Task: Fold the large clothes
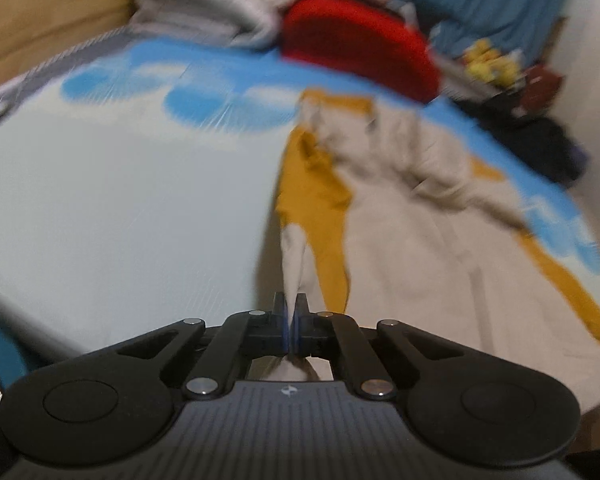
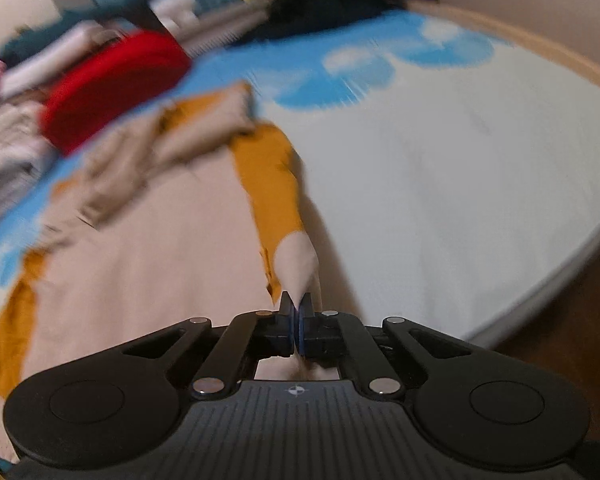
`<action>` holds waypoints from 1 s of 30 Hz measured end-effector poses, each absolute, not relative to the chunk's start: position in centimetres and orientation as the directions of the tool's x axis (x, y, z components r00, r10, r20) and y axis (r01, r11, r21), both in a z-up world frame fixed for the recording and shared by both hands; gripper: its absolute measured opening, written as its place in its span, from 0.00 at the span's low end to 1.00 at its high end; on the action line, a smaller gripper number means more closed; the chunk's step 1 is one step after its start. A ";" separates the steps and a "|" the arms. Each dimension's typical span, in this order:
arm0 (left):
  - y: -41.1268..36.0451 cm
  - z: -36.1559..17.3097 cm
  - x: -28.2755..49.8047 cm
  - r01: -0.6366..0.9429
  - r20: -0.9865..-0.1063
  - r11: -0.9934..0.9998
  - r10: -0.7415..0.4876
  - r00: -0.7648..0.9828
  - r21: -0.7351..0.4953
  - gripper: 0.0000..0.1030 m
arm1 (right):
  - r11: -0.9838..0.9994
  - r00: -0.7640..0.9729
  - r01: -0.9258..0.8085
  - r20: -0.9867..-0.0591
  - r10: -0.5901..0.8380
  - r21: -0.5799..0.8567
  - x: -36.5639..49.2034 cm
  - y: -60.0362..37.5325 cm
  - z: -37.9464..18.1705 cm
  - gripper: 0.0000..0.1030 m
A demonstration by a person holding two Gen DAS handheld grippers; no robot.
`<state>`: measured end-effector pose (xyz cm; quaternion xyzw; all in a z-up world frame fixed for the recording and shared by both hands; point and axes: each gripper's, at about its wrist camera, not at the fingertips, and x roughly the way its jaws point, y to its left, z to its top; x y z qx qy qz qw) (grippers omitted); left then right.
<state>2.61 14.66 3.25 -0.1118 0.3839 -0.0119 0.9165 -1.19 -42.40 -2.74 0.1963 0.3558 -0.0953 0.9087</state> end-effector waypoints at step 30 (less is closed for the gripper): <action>22.9 8.1 15.2 -0.145 -0.628 0.814 -0.308 0.715 -0.563 0.02 | 0.835 0.866 0.229 -0.496 0.060 0.501 5.6 -49.9 6.0 0.00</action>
